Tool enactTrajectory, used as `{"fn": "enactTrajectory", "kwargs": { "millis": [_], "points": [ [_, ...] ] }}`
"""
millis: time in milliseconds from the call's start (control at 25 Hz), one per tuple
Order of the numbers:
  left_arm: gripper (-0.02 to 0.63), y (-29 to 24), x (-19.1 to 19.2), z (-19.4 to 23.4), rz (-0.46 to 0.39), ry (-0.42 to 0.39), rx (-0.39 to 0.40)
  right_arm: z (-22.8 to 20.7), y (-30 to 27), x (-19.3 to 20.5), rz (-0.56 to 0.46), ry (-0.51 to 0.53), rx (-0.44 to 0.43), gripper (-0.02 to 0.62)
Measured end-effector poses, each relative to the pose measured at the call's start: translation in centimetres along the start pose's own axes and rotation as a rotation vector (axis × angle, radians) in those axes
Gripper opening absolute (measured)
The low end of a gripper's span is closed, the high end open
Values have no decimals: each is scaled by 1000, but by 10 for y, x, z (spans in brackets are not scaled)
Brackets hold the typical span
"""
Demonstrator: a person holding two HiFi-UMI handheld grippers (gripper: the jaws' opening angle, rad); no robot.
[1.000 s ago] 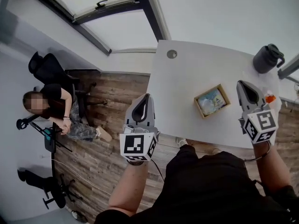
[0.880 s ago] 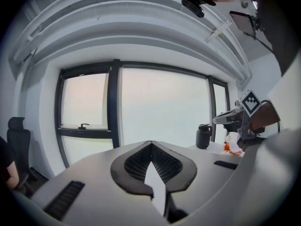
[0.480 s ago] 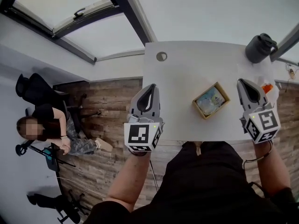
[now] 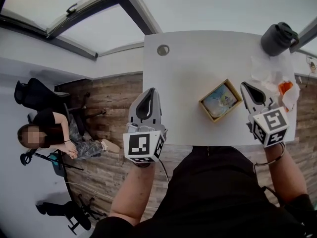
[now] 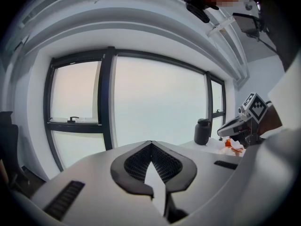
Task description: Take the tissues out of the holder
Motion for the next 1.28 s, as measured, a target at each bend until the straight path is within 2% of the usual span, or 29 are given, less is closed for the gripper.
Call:
{"fn": "enactTrajectory", "kwargs": {
  "millis": [280, 400, 640, 800, 1000, 1280],
  "points": [
    [3, -11, 11, -8, 14, -10, 12, 9, -23, 17, 36, 54, 11, 6],
    [3, -14, 22, -6, 34, -14, 22, 14, -32, 28, 85, 65, -10, 6],
    [3, -21, 44, 9, 61, 9, -30, 21, -48, 49, 179, 90, -49, 8],
    [3, -29, 64, 3, 89, -9, 0, 20, -57, 61, 232, 108, -54, 9],
    [3, -33, 70, 2, 100, -3, 19, 22, -67, 75, 292, 128, -82, 52],
    [3, -36, 88, 5, 145, 17, 28, 19, -80, 85, 378, 172, -67, 119]
  ]
}}
Point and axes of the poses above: the fingertips, and each gripper's own axes: y backward along the fingers, z to its left, x out of its underside, the point moved 10 cm from there along y, backward along the fingers, and after that the axes turned 2 degrees about z, right-handed, at the moved point
